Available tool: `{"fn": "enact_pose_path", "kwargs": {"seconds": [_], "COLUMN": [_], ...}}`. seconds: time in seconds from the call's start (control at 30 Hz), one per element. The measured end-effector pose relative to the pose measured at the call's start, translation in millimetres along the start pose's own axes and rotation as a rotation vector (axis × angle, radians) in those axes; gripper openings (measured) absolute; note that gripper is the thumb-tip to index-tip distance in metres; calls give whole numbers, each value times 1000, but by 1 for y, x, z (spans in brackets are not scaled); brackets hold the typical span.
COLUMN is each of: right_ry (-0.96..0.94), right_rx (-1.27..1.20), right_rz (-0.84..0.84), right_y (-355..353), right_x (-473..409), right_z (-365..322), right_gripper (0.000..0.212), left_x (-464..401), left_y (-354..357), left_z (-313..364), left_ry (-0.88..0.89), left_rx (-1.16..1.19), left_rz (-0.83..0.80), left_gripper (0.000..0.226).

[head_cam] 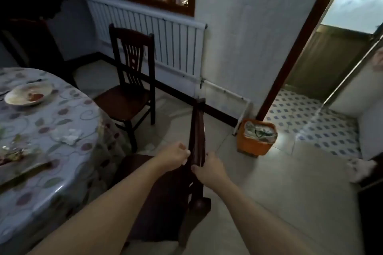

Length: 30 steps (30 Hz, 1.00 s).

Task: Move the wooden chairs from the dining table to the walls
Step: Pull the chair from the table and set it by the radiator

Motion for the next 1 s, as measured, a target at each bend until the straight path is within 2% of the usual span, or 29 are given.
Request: {"fn": "enact_pose_path", "kwargs": {"seconds": [0.13,0.2,0.33,0.53,0.7,0.9,1.0], "right_ry": [94,118,145,183,167,121,104], "right_rx": [-56,-96,-147,-173,-104,-3,22], "right_rz": [-3,-4,6,5,-24,-105,-133], "right_y": [11,16,16,19,16,12,4], "right_x": [-24,-32,-41,-52,-66,-101,-118], "right_z": [11,16,17,9,-16,-64,-84], "right_gripper": [47,40,28,31,34,37,37], "left_x": [-42,-58,-82,-105,-119,-149,-164], "left_y": [8,16,34,38,19,-30,-47], "left_z": [-4,-5,1,-4,-10,-12,-10], "left_ry": [-50,-63,-110,-277,-346,-344,-350], "left_rx": [82,128,243,323,455,548,586], "left_rz": [14,-14,-115,-178,-157,-125,-81], "left_gripper": [15,16,29,58,52,55,45]}}
Point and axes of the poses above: each hand's wrist, its own x-axis away from the middle knuckle, its own y-axis out of the palm, z = x × y, the point moved 7 cm from there along -x, towards the middle knuckle
